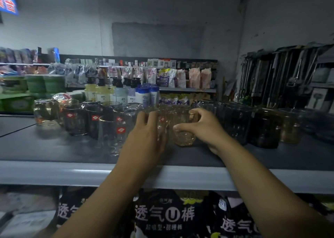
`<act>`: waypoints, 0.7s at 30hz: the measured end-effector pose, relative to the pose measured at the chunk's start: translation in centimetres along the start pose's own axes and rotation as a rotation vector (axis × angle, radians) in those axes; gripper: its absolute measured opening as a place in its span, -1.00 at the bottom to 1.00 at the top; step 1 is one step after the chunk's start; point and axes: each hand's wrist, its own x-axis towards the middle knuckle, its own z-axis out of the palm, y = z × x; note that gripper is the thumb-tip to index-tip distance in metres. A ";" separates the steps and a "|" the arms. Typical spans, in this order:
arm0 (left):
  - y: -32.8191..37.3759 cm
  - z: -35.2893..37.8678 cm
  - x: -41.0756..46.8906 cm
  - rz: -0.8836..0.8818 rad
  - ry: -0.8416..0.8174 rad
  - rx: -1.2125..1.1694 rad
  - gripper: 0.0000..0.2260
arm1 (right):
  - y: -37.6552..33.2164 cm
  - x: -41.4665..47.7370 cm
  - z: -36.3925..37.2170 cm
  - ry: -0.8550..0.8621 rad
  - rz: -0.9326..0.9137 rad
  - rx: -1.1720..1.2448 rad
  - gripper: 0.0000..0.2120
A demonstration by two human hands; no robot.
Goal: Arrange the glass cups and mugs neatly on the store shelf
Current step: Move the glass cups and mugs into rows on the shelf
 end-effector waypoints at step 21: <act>-0.7 3.0 2.9 -0.254 -0.118 0.162 -0.47 | 2.5 0.1 1.0 0.034 -0.084 -0.090 -0.33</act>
